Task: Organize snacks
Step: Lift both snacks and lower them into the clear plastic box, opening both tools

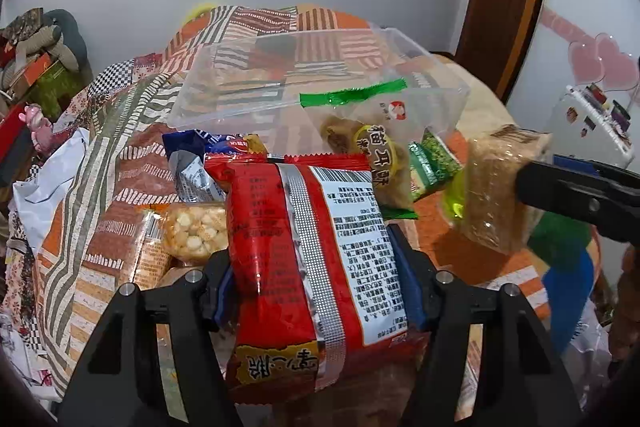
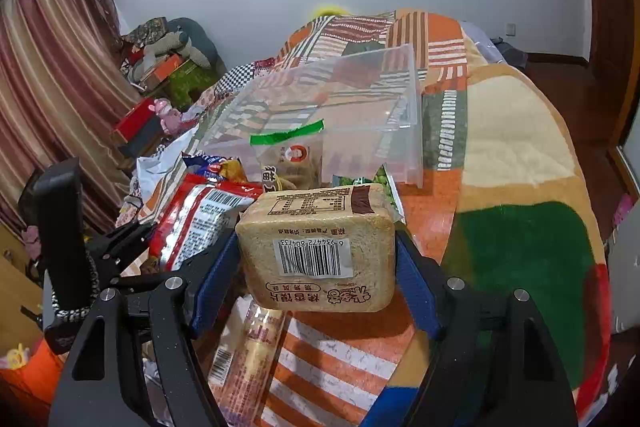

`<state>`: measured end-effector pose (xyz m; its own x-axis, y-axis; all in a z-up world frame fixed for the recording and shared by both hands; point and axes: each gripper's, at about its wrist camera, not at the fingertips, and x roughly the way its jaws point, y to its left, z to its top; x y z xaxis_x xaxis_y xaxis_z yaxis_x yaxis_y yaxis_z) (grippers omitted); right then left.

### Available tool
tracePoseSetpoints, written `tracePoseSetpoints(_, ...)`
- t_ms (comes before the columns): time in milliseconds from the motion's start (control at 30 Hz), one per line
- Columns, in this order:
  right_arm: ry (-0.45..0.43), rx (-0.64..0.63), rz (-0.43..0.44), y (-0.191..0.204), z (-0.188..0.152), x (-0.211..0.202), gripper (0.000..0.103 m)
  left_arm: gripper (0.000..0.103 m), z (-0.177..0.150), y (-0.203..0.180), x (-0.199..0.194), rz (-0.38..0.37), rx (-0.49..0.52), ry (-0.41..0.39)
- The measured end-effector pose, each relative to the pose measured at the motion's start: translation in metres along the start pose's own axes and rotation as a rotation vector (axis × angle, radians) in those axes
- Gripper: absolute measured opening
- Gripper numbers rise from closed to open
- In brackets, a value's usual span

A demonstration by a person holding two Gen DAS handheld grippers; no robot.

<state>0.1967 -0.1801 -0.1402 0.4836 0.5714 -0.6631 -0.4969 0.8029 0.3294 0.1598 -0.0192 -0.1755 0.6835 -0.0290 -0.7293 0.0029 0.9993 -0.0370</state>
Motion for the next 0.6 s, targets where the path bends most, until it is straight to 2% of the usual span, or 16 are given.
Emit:
tracePoseSetpoints(233, -0.022, 0.002, 0.003, 0.002, 0.007, -0.002, 0.073, 0.065, 0.01, 0.003, -0.026, -0.023, 0.014, -0.066)
tracePoseSetpoints(367, -0.054, -0.002, 0.004, 0.005, 0.019, -0.007, 0.073, 0.065, 0.027, 0.011, -0.04, -0.058, -0.002, -0.106)
tracePoseSetpoints(600, -0.122, -0.011, -0.004, 0.007, 0.041, -0.012, 0.073, 0.065, 0.06, 0.029, -0.047, -0.07, -0.022, -0.158)
